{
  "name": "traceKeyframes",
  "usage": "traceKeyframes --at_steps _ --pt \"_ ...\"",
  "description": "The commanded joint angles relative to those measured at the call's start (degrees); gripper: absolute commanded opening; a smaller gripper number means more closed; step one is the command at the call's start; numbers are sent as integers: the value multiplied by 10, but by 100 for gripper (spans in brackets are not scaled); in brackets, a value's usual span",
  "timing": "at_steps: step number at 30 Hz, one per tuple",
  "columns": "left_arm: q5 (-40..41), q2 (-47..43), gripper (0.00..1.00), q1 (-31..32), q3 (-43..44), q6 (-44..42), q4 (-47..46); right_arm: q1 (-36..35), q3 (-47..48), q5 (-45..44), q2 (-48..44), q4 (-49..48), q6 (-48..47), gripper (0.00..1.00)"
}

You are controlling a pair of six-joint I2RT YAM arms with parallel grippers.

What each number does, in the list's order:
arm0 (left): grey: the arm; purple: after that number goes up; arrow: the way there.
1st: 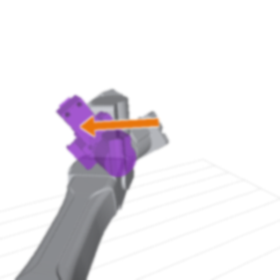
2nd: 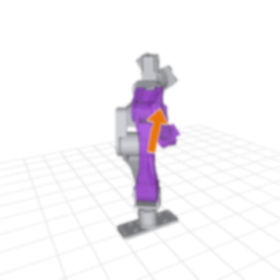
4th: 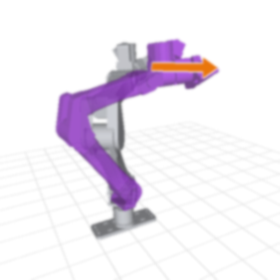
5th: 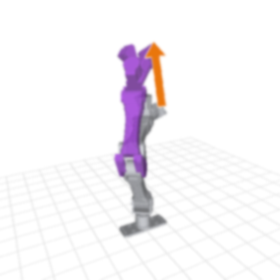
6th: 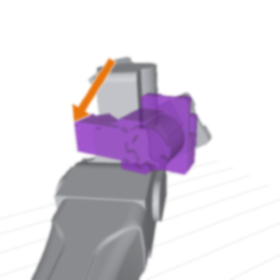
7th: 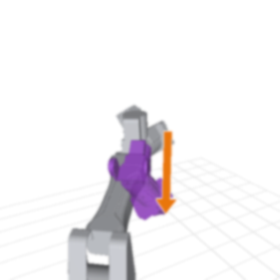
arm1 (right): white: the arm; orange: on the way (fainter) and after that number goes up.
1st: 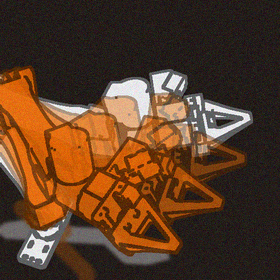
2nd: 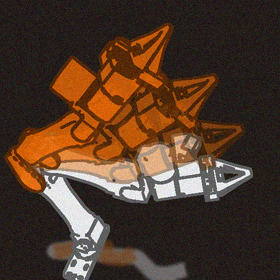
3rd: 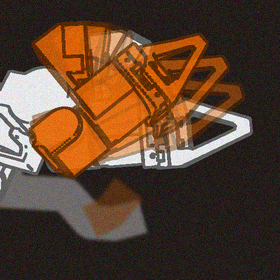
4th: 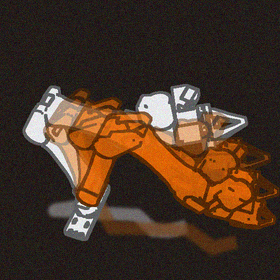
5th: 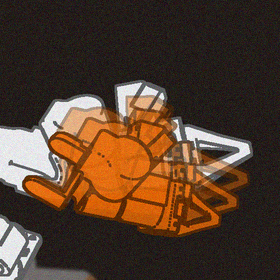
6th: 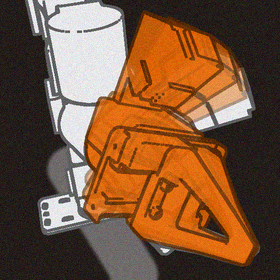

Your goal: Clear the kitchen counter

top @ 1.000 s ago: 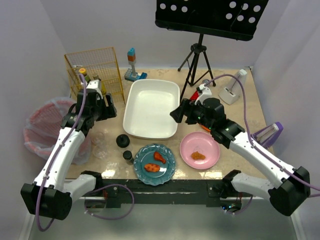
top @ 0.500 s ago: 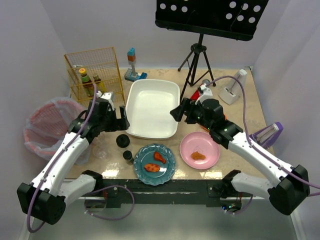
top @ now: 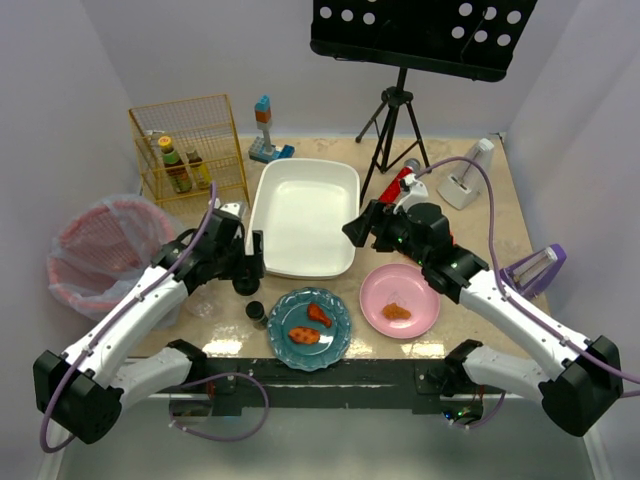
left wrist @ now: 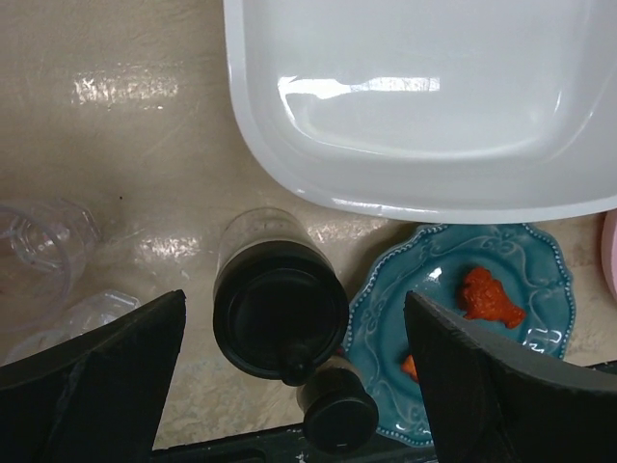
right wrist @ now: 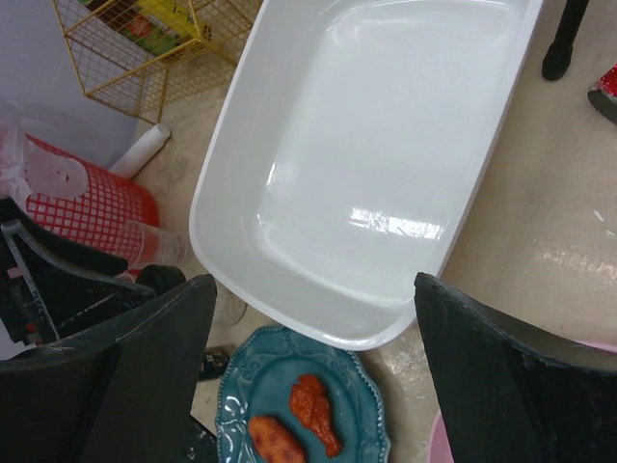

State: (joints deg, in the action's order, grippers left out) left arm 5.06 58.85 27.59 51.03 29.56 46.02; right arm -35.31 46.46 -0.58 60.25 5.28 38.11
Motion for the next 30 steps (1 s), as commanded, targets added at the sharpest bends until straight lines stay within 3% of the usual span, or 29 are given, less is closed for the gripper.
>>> traceKeyframes --at_steps 1,12,21,24,27,30 --pt "33 -5 100 12 -13 24 16 -1 -6 -9 -14 -17 14 89" --pt "28 7 99 41 -41 23 -3 -1 -3 -10 -14 -16 17 89" --pt "36 15 68 51 -44 23 -3 -1 -1 -16 -17 -8 19 89" --pt "43 17 64 52 -42 23 -1 -1 1 -18 -18 -5 19 89" --pt "50 23 64 53 -42 22 5 -1 2 -16 -18 -6 19 89" --pt "54 31 73 55 -40 24 7 -1 2 -14 -18 -5 20 89"
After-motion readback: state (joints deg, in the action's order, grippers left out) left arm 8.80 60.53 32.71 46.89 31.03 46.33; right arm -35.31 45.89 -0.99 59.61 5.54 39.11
